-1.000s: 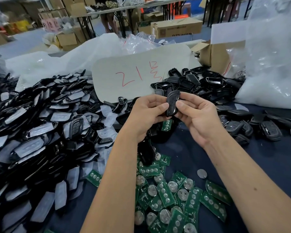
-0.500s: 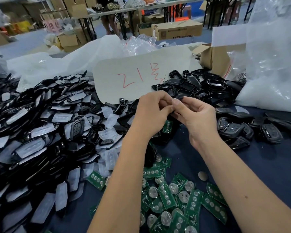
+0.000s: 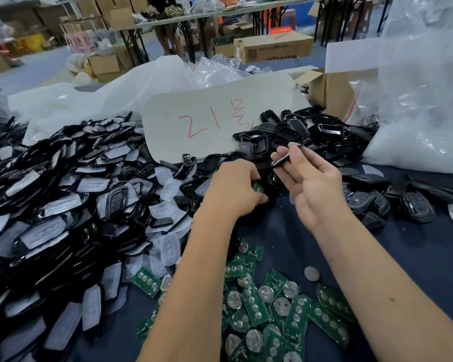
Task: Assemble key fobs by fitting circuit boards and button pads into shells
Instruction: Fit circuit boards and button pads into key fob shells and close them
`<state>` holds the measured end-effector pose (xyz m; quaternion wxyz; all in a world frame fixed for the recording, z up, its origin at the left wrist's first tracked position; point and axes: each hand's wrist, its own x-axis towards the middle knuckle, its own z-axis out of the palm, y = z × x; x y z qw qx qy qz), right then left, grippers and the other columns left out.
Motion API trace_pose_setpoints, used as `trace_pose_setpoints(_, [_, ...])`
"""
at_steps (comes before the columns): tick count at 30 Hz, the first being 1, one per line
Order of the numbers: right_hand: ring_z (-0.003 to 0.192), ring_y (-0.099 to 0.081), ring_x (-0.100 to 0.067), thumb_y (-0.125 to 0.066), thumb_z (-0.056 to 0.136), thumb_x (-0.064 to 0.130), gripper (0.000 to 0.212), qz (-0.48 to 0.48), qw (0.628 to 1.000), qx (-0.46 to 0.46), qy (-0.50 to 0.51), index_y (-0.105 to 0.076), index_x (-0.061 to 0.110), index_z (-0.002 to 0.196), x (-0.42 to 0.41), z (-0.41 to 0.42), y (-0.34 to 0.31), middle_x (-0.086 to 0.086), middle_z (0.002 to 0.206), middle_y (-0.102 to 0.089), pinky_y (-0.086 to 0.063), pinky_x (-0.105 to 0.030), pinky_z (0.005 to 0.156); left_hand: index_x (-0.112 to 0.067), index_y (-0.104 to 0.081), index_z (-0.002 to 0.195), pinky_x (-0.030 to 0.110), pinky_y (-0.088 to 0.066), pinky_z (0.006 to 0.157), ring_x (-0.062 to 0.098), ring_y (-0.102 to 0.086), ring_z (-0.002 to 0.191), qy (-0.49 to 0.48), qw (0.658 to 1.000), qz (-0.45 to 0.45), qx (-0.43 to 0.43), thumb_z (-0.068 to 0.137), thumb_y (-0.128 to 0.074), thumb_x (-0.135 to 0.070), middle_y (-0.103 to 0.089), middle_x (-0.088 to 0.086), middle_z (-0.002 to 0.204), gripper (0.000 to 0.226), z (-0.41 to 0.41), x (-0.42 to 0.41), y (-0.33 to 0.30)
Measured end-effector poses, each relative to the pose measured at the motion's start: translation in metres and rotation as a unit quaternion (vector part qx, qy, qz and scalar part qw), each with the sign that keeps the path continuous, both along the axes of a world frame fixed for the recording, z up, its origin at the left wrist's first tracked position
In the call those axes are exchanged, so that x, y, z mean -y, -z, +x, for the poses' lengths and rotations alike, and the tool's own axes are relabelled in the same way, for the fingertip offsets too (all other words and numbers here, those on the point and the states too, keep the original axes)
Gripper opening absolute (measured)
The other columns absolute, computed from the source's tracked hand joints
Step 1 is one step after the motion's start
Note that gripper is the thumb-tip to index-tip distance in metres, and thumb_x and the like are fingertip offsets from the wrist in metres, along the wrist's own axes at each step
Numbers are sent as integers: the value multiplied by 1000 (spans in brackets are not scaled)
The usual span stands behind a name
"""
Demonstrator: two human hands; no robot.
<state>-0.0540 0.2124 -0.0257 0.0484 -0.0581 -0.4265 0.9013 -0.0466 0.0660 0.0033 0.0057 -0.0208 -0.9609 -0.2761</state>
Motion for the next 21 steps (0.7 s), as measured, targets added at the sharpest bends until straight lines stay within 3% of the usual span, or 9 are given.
trace_pose_setpoints(2, [116, -72, -34, -63, 101, 9, 13, -21, 1000, -7, -16, -69, 6, 112, -3, 0, 0, -14, 111, -76, -61, -37, 93, -23, -72, 87, 22, -47, 59, 11, -62, 69, -16, 998, 54, -5, 74, -91, -28, -65, -6, 73, 23, -1, 1, 3])
trace_pose_setpoints(4, [115, -72, -34, -63, 100, 10, 19, -33, 998, -17, -51, -67, 4, 117, -7, -1, -1, -17, 114, -76, -61, -38, 93, -19, -74, 87, 21, -52, 56, 11, -62, 60, -55, 985, 163, 4, 82, -86, -26, -68, -1, 73, 15, -1, 2, 6])
trace_pose_setpoints(7, [111, -72, -27, -67, 91, 16, 28, -18, 993, -39, -112, -69, 3, 117, -12, -2, -1, -14, 116, -73, -60, -38, 95, -8, -72, 91, 21, -52, 48, 21, -68, 55, -111, 921, 372, 37, 94, -75, -18, -71, 15, 83, 11, 0, 6, 6])
trace_pose_setpoints(9, [101, -72, -20, -69, 86, 19, 33, 0, 989, -43, -144, -71, 4, 116, -13, -1, 2, -10, 110, -73, -60, -35, 93, -4, -71, 95, 21, -53, 46, 26, -70, 52, -133, 876, 462, 46, 97, -72, -16, -68, 16, 83, 13, 1, 8, 4])
trace_pose_setpoints(14, [94, -70, -17, -69, 87, 20, 29, 30, 976, -33, -212, -75, 5, 112, -10, 0, 9, -7, 102, -75, -59, -29, 85, -1, -69, 97, 25, -59, 55, 24, -72, 59, -151, 836, 522, 67, 99, -66, -6, -70, 19, 94, 6, 0, 15, 7])
trace_pose_setpoints(19, [92, -70, -17, -69, 86, 19, 28, 39, 976, -38, -213, -75, 5, 110, -9, 1, 10, -7, 99, -76, -60, -29, 81, -1, -69, 97, 26, -60, 56, 23, -73, 58, -140, 822, 545, 89, 96, -68, -1, -76, 9, 79, 2, 0, 20, 8])
trace_pose_setpoints(21, [90, -70, -15, -69, 86, 20, 31, 41, 977, -37, -207, -74, 4, 112, -9, 2, 9, -6, 97, -75, -58, -27, 77, 0, -70, 99, 26, -60, 56, 20, -72, 58, -138, 822, 546, 85, 97, -68, -1, -76, 9, 81, 3, 0, 20, 9])
